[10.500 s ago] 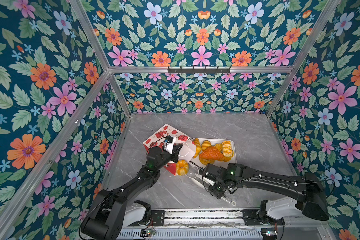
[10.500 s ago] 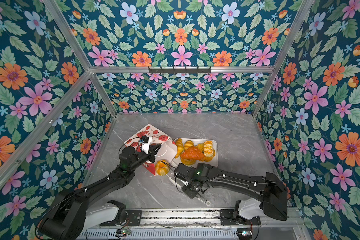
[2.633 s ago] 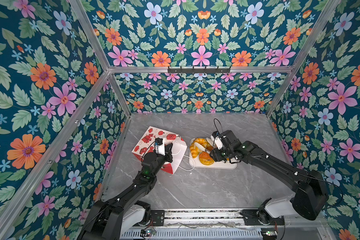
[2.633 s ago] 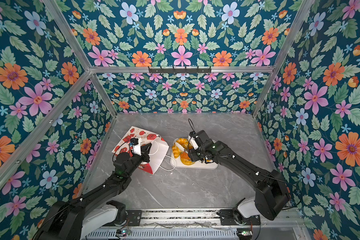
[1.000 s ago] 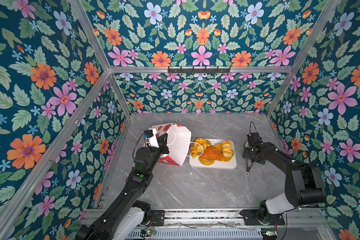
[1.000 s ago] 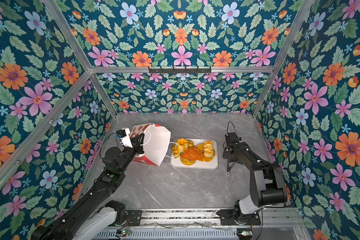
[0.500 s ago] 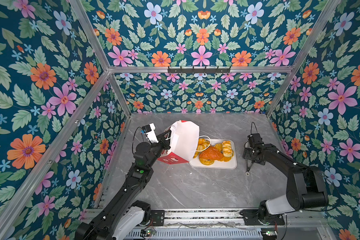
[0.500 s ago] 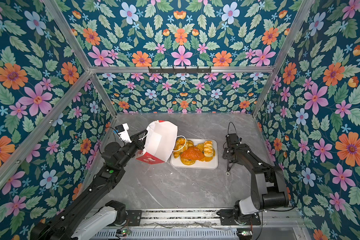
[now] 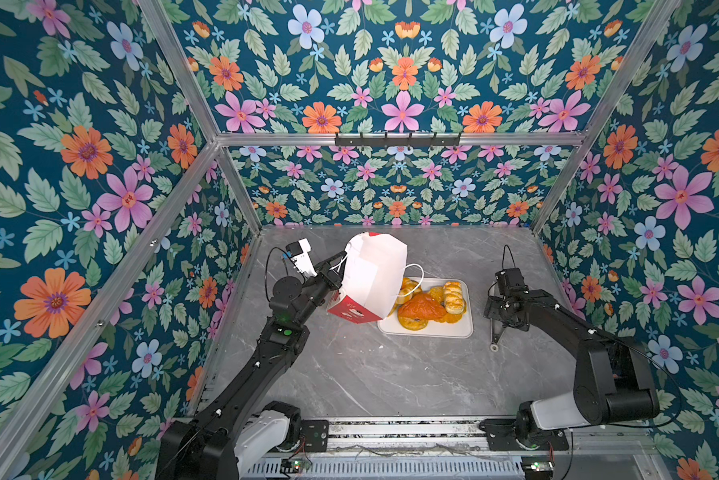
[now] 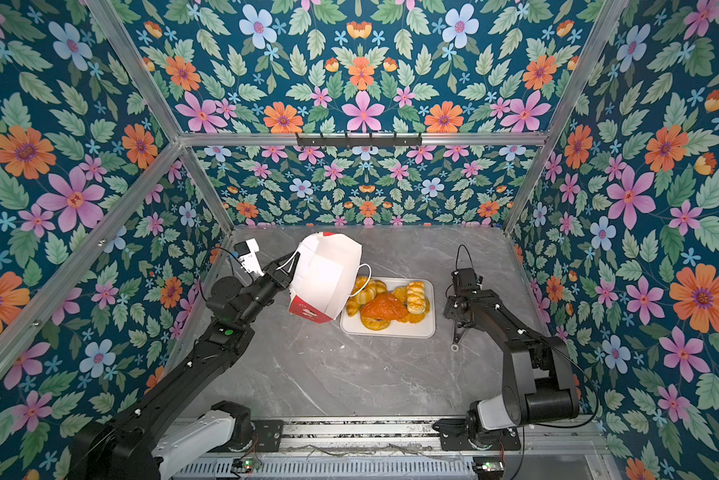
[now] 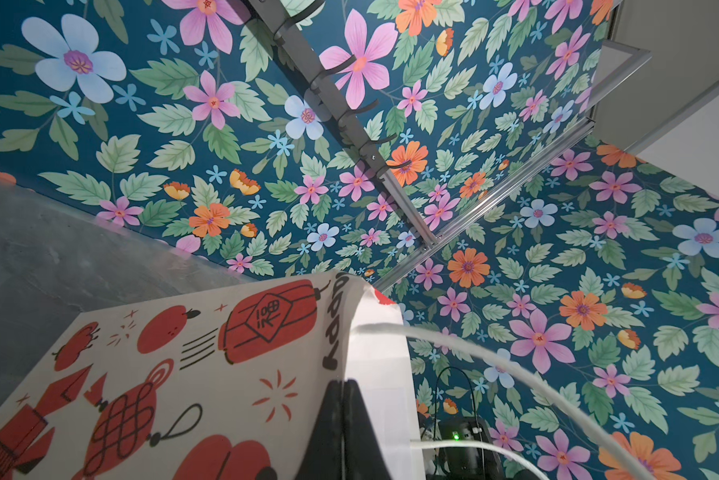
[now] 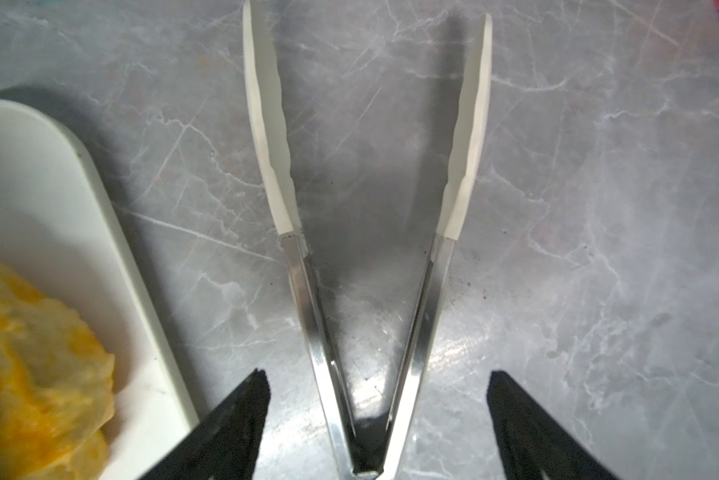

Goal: Take the fake bread out of the paper bag
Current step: 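Lift the paper bag upright with the left gripper beside the tray, then release the paper bag rim and pull the left gripper back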

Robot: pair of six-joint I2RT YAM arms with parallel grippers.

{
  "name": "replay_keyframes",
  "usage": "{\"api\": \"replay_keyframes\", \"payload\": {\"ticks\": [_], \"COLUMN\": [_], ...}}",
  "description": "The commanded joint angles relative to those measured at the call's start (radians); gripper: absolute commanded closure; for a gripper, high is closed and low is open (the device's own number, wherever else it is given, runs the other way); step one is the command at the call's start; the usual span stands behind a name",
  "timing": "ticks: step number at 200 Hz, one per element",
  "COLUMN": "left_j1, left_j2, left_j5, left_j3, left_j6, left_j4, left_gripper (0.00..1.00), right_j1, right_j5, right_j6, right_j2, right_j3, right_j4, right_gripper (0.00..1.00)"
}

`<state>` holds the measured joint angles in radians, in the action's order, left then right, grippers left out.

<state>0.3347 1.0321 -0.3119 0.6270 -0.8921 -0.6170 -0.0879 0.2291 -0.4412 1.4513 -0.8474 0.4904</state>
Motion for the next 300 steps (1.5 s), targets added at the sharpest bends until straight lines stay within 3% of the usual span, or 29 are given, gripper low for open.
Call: {"api": "replay_keyframes", "payload": {"ticks": [1, 100, 159, 300], "left_j1": [-0.008, -0.116, -0.178, -0.322], "left_j2": [0.025, 0.147, 0.257, 0.243], "left_j5": [-0.017, -0.132, -0.211, -0.254], "left_j3": [-0.012, -0.033, -0.044, -0.076], "left_j6": [-0.067, -0.190, -0.308, -0.322], "left_j4": [-0.099, -0.251, -0.434, -0.397], "left_gripper": [0.93, 0.91, 0.87, 0.62], "right_j1": [-0.001, -0.001, -0.001, -0.001], "right_j5": [-0.010, -0.024, -0.027, -0.043], "right_j6": [-0.001, 0.002, 0.001, 0.003], "right_j2": [-0.006, -0.005, -0.008, -0.005], "right_j3": [0.002, 0.004, 0.005, 0.005], "right_j4": [-0.015, -0.023, -0.021, -0.028], "right_gripper": [0.16, 0.16, 0.16, 0.16]}}
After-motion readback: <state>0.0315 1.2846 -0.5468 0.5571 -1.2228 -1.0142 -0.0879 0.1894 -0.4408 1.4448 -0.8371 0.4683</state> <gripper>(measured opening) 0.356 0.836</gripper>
